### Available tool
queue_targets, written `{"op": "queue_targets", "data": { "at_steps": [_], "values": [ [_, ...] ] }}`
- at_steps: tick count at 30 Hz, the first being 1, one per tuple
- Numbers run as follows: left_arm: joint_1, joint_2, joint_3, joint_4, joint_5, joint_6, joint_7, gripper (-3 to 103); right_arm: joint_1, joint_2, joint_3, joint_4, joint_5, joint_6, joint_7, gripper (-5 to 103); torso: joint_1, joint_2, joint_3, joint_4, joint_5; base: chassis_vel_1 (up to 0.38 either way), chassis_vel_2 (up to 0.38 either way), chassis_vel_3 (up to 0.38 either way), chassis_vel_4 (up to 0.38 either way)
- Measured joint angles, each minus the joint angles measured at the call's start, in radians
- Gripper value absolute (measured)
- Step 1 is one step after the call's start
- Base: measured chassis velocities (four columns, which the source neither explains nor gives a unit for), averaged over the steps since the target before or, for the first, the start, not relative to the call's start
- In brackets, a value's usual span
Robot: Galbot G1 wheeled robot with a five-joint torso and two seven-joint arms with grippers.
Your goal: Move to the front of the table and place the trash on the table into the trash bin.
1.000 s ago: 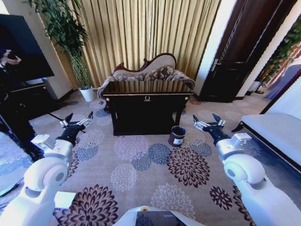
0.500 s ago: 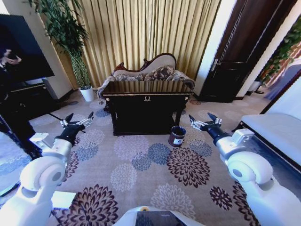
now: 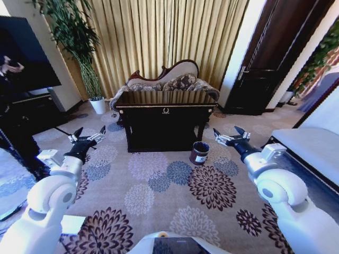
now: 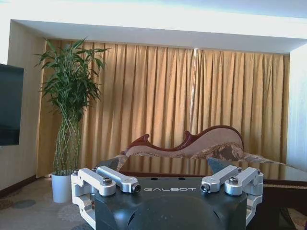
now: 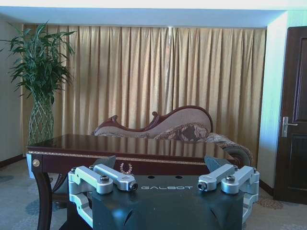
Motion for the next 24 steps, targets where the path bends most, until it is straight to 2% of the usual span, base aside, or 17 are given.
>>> {"op": "queue_targets", "data": {
  "at_steps": [20,24],
  "values": [
    [0.023,0.003,-0.033,-0.022,0.000,-0.009,-0.004,100,-0.020,0.000,0.023,0.024,-0.003,0.009,0.005,100,0.000,0.000,0.000,0.0000,-0.0001,0.000,0.000,0.000,0.000],
    [0.030,0.008,-0.041,-0.026,-0.001,0.000,-0.001,100,-0.024,-0.007,0.026,0.028,0.001,-0.012,0.005,100,0.000,0.000,0.000,0.0000,-0.0001,0.000,0.000,0.000,0.000]
  ]
}}
